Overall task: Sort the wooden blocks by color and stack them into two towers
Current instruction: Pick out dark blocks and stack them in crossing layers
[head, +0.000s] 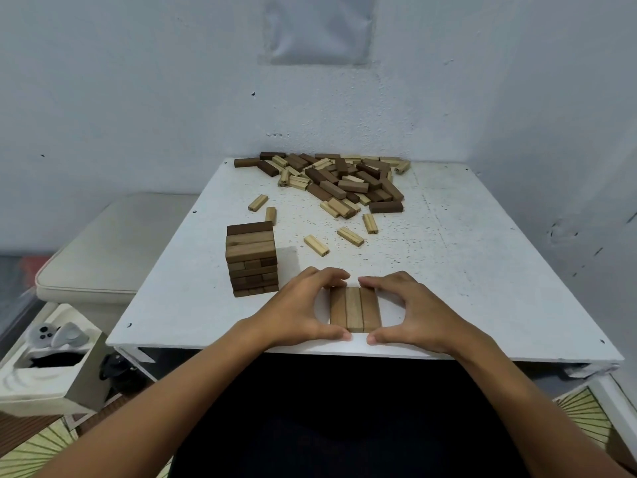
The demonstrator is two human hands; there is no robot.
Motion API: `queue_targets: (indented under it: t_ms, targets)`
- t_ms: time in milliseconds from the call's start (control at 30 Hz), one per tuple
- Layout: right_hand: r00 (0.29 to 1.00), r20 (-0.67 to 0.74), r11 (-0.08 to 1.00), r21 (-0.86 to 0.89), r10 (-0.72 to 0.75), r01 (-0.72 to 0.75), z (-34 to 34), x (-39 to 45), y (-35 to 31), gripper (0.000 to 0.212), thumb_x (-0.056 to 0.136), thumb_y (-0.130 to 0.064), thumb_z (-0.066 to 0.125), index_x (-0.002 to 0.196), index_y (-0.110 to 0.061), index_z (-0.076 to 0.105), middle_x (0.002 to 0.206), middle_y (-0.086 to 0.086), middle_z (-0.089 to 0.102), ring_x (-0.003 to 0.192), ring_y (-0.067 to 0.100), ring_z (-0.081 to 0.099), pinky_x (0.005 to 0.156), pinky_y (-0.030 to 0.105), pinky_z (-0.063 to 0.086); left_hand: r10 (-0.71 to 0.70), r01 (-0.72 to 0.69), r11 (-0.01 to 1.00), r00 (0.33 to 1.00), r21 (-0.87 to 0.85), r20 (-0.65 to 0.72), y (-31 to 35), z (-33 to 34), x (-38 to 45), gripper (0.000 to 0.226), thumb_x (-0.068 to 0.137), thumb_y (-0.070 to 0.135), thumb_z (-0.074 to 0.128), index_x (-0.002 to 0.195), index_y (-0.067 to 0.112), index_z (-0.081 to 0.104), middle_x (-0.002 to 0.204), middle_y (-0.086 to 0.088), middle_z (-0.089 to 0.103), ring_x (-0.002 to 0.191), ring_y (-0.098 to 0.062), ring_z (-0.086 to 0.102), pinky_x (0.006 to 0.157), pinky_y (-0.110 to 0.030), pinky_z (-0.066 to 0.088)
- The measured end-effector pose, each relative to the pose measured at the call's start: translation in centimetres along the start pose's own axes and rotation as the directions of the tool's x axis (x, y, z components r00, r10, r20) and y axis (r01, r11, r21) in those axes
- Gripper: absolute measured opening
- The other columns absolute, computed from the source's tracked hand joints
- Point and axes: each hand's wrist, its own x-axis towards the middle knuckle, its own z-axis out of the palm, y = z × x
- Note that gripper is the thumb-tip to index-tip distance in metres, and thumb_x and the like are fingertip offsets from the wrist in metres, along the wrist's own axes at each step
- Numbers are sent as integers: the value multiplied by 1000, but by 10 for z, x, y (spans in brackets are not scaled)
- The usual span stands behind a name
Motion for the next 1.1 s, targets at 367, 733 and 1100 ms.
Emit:
queue_targets:
  t_ms: [367, 733, 1100]
  targets:
    - [997, -60, 997, 60, -39, 43, 7, 3, -1, 78, 65, -39, 87, 128, -55, 42, 122, -16, 47, 115, -2, 47, 94, 14, 35, -17, 16, 999, 1000, -50, -2, 5, 2, 4, 81, 66, 43, 86, 130, 42, 37, 128, 12, 57, 121, -4, 48, 103, -29, 40]
    - [983, -132, 990, 45, -130, 137, -17, 4, -19, 71, 66, -26, 87, 128, -38, 56, 124, -17, 54, 106, -16, 44, 76, 7, 36, 1, -6, 998, 997, -62, -79, 27, -19, 7, 82, 63, 36, 89, 132, 24, 47, 127, 8, 58, 114, 1, 51, 77, 2, 37]
    - [923, -186, 938, 25, -336, 346, -53, 43, -88, 70, 59, -39, 83, 125, -29, 62, 122, -20, 58, 108, -11, 49, 77, 11, 40, 68, -68, 998, 957, 10, -282, 42, -102, -7, 75, 58, 28, 93, 121, 23, 54, 112, 10, 62, 105, 3, 55, 79, -5, 42]
